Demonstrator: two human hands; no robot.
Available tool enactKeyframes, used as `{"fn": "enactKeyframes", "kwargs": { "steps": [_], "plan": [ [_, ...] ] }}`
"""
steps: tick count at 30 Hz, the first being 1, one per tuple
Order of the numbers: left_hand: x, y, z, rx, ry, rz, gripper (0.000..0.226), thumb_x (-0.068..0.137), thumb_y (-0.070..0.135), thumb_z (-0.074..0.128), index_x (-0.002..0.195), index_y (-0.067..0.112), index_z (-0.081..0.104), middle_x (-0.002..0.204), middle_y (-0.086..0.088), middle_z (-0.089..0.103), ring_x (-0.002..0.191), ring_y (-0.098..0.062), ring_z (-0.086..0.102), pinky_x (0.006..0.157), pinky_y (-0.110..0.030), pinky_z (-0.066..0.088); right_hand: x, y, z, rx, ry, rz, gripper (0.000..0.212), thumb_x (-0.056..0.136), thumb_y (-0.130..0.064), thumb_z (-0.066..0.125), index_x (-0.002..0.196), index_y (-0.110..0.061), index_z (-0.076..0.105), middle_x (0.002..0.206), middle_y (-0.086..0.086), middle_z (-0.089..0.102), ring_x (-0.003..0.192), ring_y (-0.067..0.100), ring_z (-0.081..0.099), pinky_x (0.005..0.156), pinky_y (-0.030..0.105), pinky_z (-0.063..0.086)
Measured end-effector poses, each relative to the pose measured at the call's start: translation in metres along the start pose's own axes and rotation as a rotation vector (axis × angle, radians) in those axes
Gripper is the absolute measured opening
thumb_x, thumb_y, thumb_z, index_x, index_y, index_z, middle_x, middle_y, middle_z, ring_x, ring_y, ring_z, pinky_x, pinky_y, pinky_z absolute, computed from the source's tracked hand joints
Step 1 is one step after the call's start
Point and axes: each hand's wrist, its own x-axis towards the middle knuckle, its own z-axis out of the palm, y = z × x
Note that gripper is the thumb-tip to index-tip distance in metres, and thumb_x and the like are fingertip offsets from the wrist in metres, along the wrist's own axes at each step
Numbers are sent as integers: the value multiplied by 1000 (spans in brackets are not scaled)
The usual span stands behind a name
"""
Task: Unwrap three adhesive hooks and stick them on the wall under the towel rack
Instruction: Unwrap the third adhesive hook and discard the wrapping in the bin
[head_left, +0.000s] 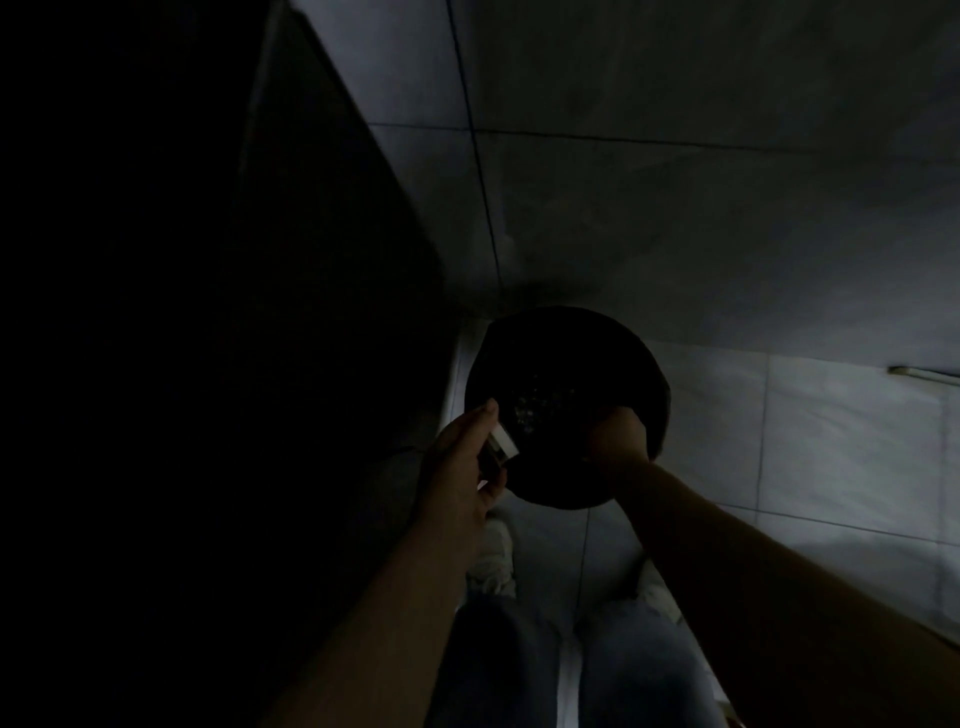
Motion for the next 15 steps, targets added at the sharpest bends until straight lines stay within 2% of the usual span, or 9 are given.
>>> {"fn": "enactKeyframes", "kwargs": {
  "steps": [3, 6, 8, 9, 11, 13, 15],
  "plan": [
    [-4, 1, 2, 20, -16, 4, 10, 82, 32, 70, 92, 32, 70, 99, 4, 67, 87, -14, 60, 51, -20, 49, -4, -3, 3, -35, -28, -38, 27, 93, -19, 51, 113, -3, 60, 115, 18, 63, 108, 32, 58, 87, 34, 45],
    [-11, 6, 10, 28, -24, -6, 11, 82, 35, 69, 93, 33, 69, 103, 4, 66, 96, -16, 60, 63, -27, 48, -20, 0, -4, -59, -63, -48, 32, 94, -23, 51, 118, -4, 58, 120, 17, 62, 113, 32, 56, 91, 35, 45],
    [-19, 7, 16, 59, -50, -2, 12, 83, 36, 67, 95, 36, 68, 106, 7, 67, 103, -16, 61, 72, -31, 50, -36, 2, -11, 67, -76, 2, 32, 92, -21, 55, 116, 0, 60, 121, 20, 62, 114, 35, 56, 96, 40, 46],
    [-24, 8, 21, 60, -64, 0, 13, 84, 36, 66, 97, 37, 68, 107, 7, 67, 104, -16, 61, 76, -33, 51, -45, 2, -19, 228, -73, 73, 27, 90, -17, 58, 109, 2, 63, 117, 23, 63, 110, 38, 58, 95, 45, 48],
    [-33, 10, 30, 45, -94, -2, 14, 85, 34, 65, 99, 36, 68, 110, 6, 67, 106, -16, 60, 86, -38, 49, -63, 1, -33, 574, -38, 215, 13, 87, -7, 61, 94, 2, 67, 105, 27, 66, 94, 40, 64, 83, 48, 54],
    [-44, 13, 40, 47, -104, 9, 14, 85, 34, 65, 99, 35, 68, 110, 6, 67, 106, -16, 60, 86, -36, 47, -78, -1, -52, 765, -35, 228, 16, 87, 1, 58, 99, 8, 65, 89, 23, 67, 73, 33, 64, 66, 36, 54],
    [-52, 18, 48, 39, -103, 13, 18, 84, 33, 66, 102, 33, 67, 111, 3, 68, 108, -17, 61, 81, -33, 48, -96, -9, -73, 785, -22, 139, 16, 86, 2, 58, 99, 7, 65, 74, 13, 64, 63, 20, 60, 55, 22, 50]
  ]
}}
